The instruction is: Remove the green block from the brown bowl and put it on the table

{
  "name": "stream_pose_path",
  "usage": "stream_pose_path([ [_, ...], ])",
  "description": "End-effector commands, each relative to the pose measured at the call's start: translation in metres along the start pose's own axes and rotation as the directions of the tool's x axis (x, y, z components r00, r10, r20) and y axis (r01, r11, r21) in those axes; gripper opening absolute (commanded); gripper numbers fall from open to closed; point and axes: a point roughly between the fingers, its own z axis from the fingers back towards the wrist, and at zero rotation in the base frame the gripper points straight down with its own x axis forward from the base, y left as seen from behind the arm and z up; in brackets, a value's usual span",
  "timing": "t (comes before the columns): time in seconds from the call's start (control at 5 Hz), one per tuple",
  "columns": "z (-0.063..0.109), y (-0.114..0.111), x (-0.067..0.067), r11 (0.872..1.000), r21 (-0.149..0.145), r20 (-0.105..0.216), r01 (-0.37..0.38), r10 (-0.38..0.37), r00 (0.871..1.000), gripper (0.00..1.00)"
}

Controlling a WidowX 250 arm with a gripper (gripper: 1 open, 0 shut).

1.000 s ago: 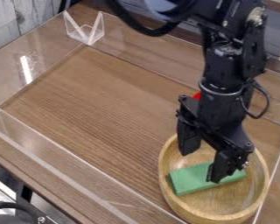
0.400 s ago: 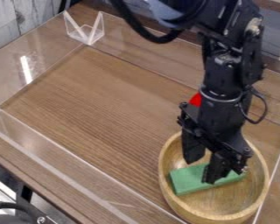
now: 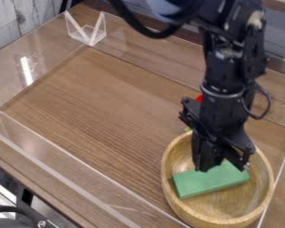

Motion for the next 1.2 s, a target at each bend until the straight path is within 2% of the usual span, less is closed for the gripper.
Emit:
stream_pose_path([
  [0.0,0.035,0.013,0.006,1.0,0.029,0.095,0.004,-0.007,0.995,0.0],
  [0.2,0.046,0.024,0.003,0.999,0.043,0.114,0.015,-0.02,0.993,0.0],
  [0.6,0.031,0.017,0.004,0.995,0.042,0.098,0.096,-0.099,0.99,0.0],
  [1.0,0.026,0.014,0.003,0.987,0.043,0.093,0.152,-0.156,0.983,0.0],
])
